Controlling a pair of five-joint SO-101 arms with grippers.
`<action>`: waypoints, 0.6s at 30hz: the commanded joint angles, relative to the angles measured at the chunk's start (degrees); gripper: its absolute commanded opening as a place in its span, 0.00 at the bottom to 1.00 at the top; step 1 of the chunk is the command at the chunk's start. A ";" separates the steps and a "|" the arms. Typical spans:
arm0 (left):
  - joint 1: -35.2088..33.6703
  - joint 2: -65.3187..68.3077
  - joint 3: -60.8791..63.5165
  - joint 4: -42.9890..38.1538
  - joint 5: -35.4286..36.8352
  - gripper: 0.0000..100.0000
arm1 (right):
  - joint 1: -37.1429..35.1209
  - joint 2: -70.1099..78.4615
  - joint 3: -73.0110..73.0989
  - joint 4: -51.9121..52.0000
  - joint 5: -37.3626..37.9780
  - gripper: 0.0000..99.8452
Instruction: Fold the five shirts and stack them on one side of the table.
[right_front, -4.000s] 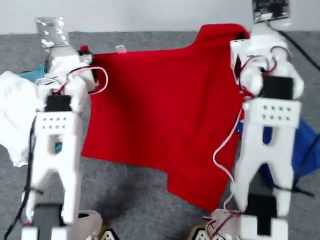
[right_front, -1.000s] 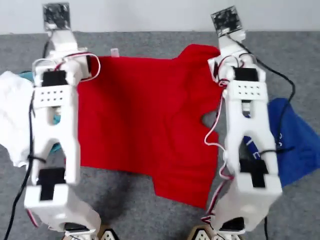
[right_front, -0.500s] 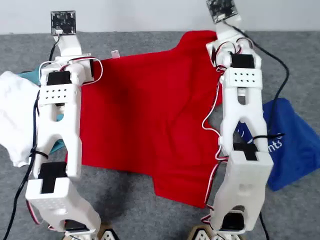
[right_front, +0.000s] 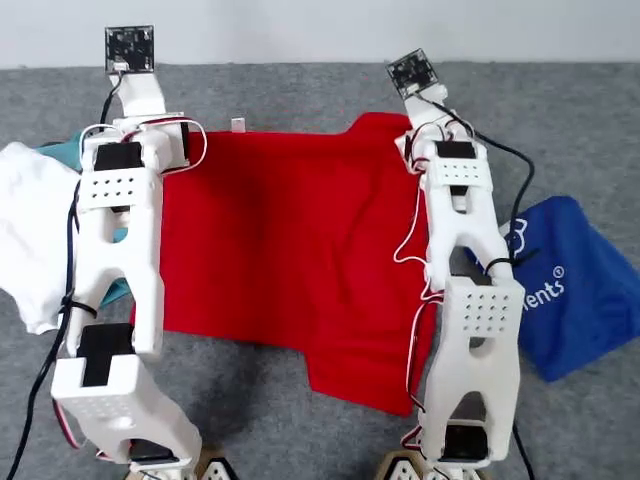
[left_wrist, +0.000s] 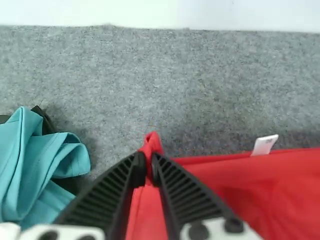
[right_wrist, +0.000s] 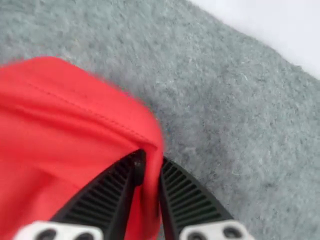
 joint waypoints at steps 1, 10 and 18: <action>-0.35 -0.62 -0.40 0.26 -0.26 0.01 | 0.04 -0.48 -3.43 -1.27 0.79 0.01; -1.58 -0.97 -0.84 5.54 -0.26 0.01 | -1.80 -5.67 -12.22 23.60 0.26 0.01; -4.92 -0.88 -12.35 23.12 -0.26 0.01 | -3.12 -12.70 -18.02 47.34 -2.90 0.01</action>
